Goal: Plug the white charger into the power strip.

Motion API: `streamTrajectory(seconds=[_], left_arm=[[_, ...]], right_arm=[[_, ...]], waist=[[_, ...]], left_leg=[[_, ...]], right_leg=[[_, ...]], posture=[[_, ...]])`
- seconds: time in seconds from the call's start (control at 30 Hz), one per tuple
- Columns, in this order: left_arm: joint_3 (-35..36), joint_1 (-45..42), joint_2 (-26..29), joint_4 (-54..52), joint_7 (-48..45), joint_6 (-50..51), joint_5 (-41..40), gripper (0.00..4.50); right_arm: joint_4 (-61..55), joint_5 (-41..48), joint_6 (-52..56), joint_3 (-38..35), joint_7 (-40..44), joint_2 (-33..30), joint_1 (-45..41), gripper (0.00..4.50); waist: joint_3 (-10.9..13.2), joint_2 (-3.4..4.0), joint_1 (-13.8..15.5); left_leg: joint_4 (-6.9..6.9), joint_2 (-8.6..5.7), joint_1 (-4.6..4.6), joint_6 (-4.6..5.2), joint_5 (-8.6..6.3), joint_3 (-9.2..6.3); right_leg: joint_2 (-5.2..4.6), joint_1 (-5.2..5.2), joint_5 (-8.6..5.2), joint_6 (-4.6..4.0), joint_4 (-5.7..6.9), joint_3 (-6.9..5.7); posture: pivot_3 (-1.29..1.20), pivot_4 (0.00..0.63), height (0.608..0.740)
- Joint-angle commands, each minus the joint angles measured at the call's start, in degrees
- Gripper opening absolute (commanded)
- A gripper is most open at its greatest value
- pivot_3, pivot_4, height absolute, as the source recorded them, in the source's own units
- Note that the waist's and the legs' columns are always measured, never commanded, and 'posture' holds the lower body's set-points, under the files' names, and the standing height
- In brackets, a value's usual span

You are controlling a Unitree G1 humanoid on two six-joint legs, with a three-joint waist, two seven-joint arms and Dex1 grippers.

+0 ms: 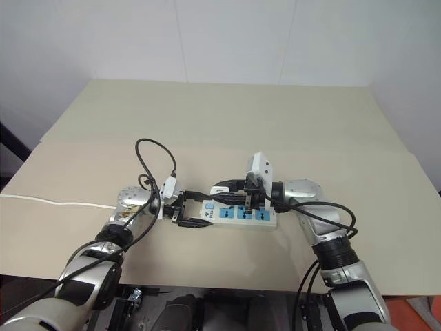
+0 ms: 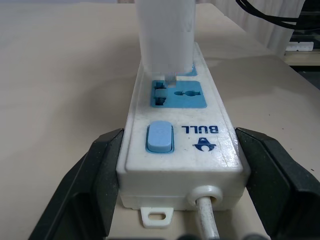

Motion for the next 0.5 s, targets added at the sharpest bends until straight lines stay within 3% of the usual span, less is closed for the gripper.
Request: streamTrajectory(seconds=[0.03,0.5], left_arm=[[-0.8,-0.6,-0.4,-0.1,-0.6,0.4,1.3,3.22],[-0.8,-1.0,-0.9,0.1,-0.2,0.1,1.4,3.22]], right_arm=[[0.5,-0.5,-1.8,-1.2,0.8,0.4,-1.8,1.12],[3.9,-2.0,-4.1,-2.1,2.3,-0.3,-0.2,1.12]], waist=[[0.0,0.00,0.0],[0.0,0.00,0.1]], left_leg=[[0.00,0.00,0.00,0.00,0.00,0.00],[0.00,-0.01,0.00,0.00,0.00,0.00]], right_leg=[[0.00,0.00,0.00,0.00,0.00,0.00],[-0.01,0.01,0.00,0.00,0.00,0.00]], posture=[[0.00,0.150,0.740],[0.00,0.150,0.740]])
